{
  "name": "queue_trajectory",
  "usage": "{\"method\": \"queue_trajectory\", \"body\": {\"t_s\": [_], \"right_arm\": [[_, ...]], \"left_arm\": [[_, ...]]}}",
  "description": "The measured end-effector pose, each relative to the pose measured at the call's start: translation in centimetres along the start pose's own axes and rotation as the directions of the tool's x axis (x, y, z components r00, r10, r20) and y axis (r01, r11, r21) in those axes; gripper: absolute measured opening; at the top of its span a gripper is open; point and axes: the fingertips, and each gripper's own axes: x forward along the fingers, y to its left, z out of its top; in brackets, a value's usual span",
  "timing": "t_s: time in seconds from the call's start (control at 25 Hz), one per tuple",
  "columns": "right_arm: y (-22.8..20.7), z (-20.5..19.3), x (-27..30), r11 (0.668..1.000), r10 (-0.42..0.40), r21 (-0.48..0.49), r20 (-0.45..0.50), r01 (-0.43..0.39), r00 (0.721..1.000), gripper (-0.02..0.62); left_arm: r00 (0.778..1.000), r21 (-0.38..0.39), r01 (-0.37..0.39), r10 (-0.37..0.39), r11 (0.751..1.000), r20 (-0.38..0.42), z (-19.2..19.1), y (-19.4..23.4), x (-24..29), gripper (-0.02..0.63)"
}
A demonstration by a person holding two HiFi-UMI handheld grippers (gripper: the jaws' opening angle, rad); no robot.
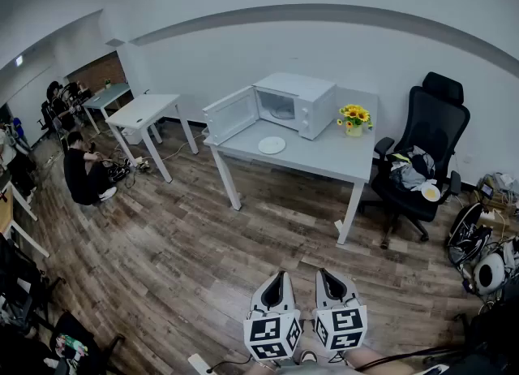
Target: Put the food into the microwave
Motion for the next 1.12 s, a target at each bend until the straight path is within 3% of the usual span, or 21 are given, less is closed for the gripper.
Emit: {"method": "queue_trajectory", "body": {"t_s": [0.6,0.96,1.12], "right_arm": [[1.8,-0.1,1.8,0.999,0.029,0.037,-0.015,-0.029,0.999,0.017],[4.8,-1.2,5.2,0.999,0.000,0.054,-0.040,0.002,0.999,0.017],[5.7,-1.4,6.5,0.999,-0.008,0.047,-0.046,0.010,0.999,0.017]], "left_arm": [[1.000,-0.003,-0.028,0.028,1.000,-0.004,0.8,2.3,0.0,0.002],[0.999,0.028,-0.034,0.034,0.999,-0.006,1.3,7.7,0.3,0.002],[0.999,0.007,-0.044,0.044,0.999,-0.007,1.4,9.9,1.0,0.002]]}}
